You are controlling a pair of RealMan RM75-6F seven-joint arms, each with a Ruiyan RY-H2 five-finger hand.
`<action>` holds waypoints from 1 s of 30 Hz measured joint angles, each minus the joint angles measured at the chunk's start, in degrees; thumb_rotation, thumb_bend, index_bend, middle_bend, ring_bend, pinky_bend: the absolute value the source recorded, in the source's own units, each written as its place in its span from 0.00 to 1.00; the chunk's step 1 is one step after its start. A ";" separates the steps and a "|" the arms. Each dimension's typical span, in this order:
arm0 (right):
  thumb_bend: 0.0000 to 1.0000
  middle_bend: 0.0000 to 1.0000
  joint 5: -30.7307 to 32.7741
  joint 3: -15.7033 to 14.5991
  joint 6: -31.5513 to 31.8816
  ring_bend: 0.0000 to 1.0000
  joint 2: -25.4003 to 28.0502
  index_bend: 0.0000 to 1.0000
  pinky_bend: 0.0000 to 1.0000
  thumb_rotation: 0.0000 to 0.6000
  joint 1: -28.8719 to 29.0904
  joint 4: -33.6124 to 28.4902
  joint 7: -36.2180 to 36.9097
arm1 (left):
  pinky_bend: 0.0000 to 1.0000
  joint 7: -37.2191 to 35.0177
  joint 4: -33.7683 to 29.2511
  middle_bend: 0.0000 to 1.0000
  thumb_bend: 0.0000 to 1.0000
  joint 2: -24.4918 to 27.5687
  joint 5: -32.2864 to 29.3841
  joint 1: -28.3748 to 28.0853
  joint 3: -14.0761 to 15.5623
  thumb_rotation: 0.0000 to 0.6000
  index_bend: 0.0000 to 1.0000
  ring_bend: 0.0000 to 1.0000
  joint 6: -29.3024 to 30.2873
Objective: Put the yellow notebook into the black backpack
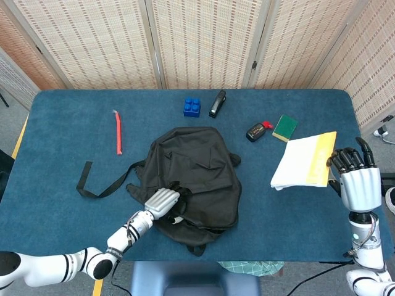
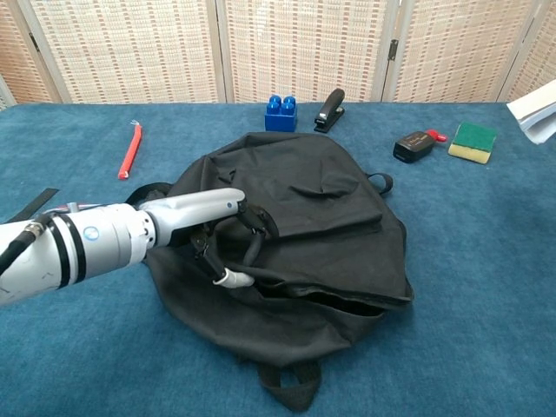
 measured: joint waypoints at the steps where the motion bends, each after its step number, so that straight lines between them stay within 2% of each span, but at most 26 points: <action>1: 0.38 0.51 -0.01 0.05 0.11 0.41 0.05 0.84 0.19 1.00 -0.02 -0.04 0.11 | 0.00 -0.16 0.02 0.27 0.47 -0.08 -0.15 0.08 -0.03 1.00 0.71 0.23 0.12; 5: 0.38 0.51 -0.48 0.18 1.12 0.41 0.41 0.84 0.19 1.00 -0.18 -0.50 0.64 | 0.00 -0.66 -0.21 0.28 0.50 -0.14 -0.70 0.40 -0.22 1.00 0.72 0.23 0.71; 11: 0.38 0.51 -2.23 -0.11 3.31 0.41 1.09 0.84 0.19 1.00 -0.61 -2.32 1.96 | 0.00 -2.60 -1.67 0.29 0.63 0.83 -1.73 0.96 -1.38 1.00 0.72 0.24 1.48; 16: 0.39 0.51 -4.44 -0.57 5.38 0.41 1.93 0.84 0.20 1.00 -0.91 -4.96 3.24 | 0.00 -3.80 -2.63 0.30 0.70 2.21 -2.85 1.14 -2.82 1.00 0.73 0.24 2.08; 23: 0.40 0.51 -7.57 -1.46 7.23 0.40 3.18 0.84 0.21 1.00 -1.23 -9.87 5.53 | 0.00 -4.81 -2.61 0.32 0.76 3.13 -5.89 0.96 -5.16 1.00 0.75 0.26 2.47; 30: 0.41 0.51 -10.47 -2.63 7.67 0.41 3.61 0.84 0.23 1.00 -0.83 -14.21 7.84 | 0.00 -6.10 -1.01 0.32 0.78 4.22 -10.53 0.08 -7.95 1.00 0.75 0.26 1.23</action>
